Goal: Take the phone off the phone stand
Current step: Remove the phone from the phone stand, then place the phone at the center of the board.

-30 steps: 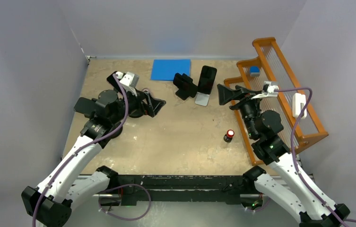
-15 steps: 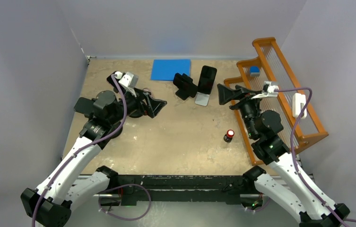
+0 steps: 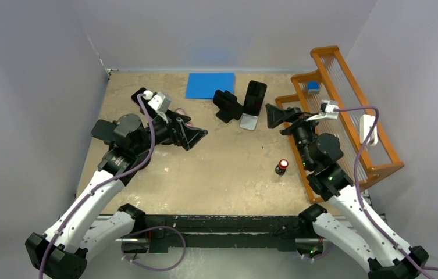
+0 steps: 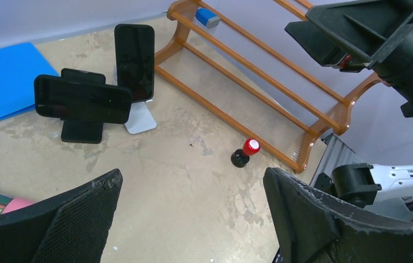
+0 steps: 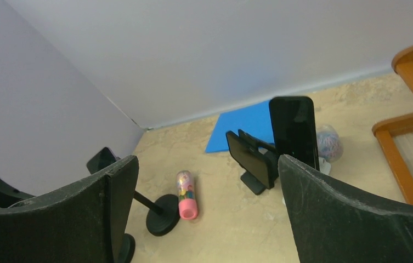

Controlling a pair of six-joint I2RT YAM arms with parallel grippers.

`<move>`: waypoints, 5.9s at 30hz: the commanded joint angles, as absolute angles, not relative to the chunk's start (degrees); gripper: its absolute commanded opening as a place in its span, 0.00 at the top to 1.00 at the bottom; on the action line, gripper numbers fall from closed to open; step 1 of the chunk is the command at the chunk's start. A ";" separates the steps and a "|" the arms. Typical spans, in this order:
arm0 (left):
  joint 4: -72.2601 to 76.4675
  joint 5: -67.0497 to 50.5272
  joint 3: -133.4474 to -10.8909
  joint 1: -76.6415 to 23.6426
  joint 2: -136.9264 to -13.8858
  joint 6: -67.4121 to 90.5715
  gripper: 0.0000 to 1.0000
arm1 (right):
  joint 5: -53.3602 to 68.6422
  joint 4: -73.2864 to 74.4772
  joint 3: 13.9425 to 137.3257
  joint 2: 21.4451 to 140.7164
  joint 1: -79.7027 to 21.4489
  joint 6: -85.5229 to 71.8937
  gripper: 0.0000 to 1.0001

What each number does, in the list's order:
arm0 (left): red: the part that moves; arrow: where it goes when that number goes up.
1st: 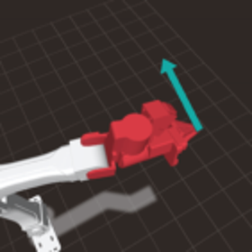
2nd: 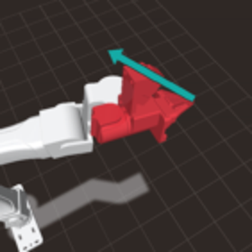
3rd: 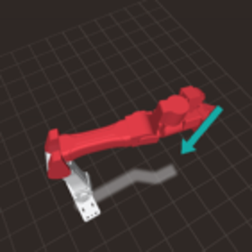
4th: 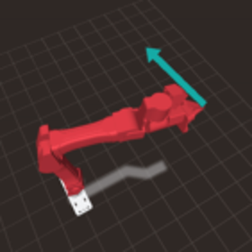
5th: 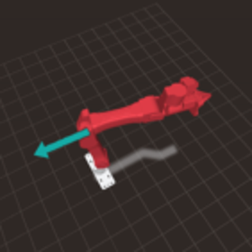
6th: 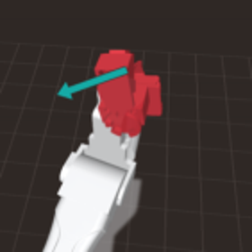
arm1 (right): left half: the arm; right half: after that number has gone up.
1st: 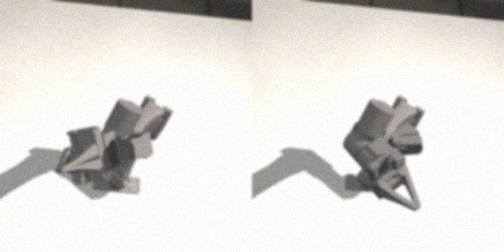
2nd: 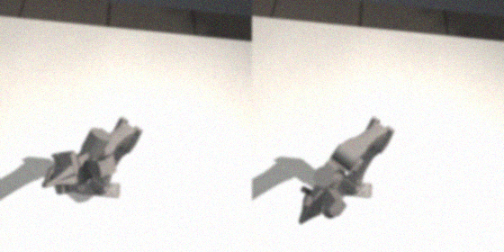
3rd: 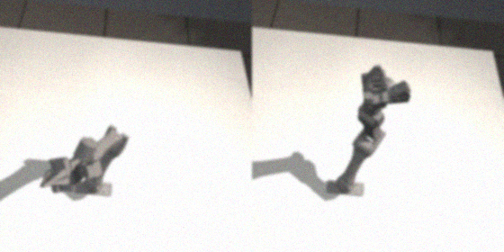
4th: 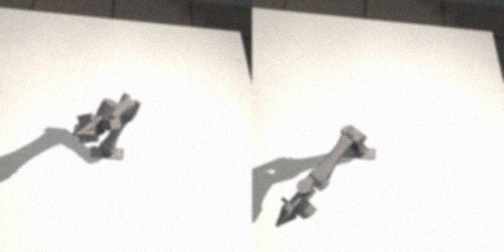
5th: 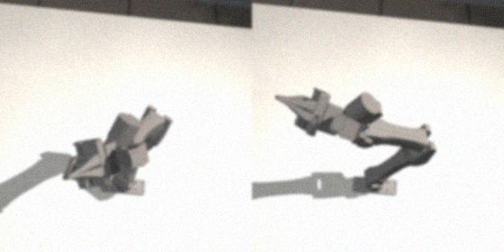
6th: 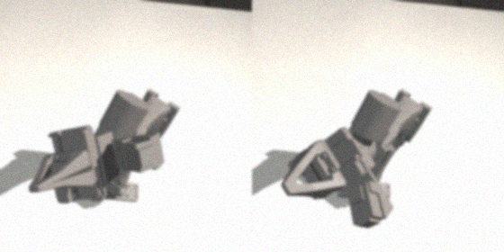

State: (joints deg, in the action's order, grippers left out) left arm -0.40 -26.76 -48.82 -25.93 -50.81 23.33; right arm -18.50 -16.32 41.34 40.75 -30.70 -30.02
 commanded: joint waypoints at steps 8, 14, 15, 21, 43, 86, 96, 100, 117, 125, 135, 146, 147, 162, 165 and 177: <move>0.63 -21.45 -46.61 -26.75 -46.29 22.06 0.02 | -22.98 -16.38 41.48 49.67 -30.67 -33.41 0.04; 0.10 -20.44 -46.65 -27.54 -46.05 22.03 0.03 | -32.88 -14.67 44.25 57.34 -30.68 -39.08 0.01; 0.12 -20.33 -46.62 -27.70 -46.05 21.99 0.03 | -34.64 -14.45 44.95 58.58 -30.67 -39.70 0.01; 0.14 -20.08 -46.61 -28.38 -46.21 21.80 0.03 | -39.08 -9.71 52.06 66.90 -30.68 -38.68 0.01; -1.76 -18.41 -46.88 -30.37 -45.83 21.27 0.04 | -38.19 -3.28 74.15 91.57 -29.83 -30.89 0.01; -1.30 -20.55 -46.88 -31.54 -45.79 22.15 0.04 | -36.65 -0.60 86.62 108.40 -25.84 -28.49 0.01; -1.43 -20.30 -46.86 -31.55 -45.86 21.98 0.04 | -37.38 -0.09 89.28 111.03 -25.76 -27.37 0.01; -1.41 -20.22 -46.86 -31.55 -45.92 21.97 0.04 | -37.29 -0.09 89.60 111.76 -25.66 -27.28 0.01; -1.42 -20.39 -46.86 -31.51 -46.05 22.06 0.04 | -36.39 -0.09 89.32 112.21 -25.53 -26.81 0.14; -1.41 -20.46 -46.85 -31.55 -46.13 22.06 0.04 | -35.98 -0.63 88.19 111.60 -25.26 -26.39 0.22; -1.47 -20.48 -46.90 -31.55 -46.27 22.06 0.04 | -35.95 -1.75 87.29 109.72 -25.25 -25.47 0.47; -1.44 -20.48 -46.84 -31.64 -46.49 22.06 0.04 | -35.82 -2.25 86.24 106.95 -25.30 -25.02 0.48; -1.41 -20.48 -46.79 -31.62 -46.57 22.06 0.04 | -35.89 -2.34 86.04 106.61 -25.26 -25.00 0.48; -1.42 -20.48 -46.79 -31.60 -46.84 22.06 0.04 | -35.51 -2.85 84.24 102.28 -25.26 -24.76 0.48; -1.49 -20.31 -46.79 -31.64 -46.77 22.06 0.05 | -35.78 -2.89 84.07 100.59 -25.25 -24.80 0.48; -1.43 -18.41 -46.45 -31.63 -45.07 21.88 0.05 | -31.42 -0.98 81.33 85.36 -27.09 -26.68 0.49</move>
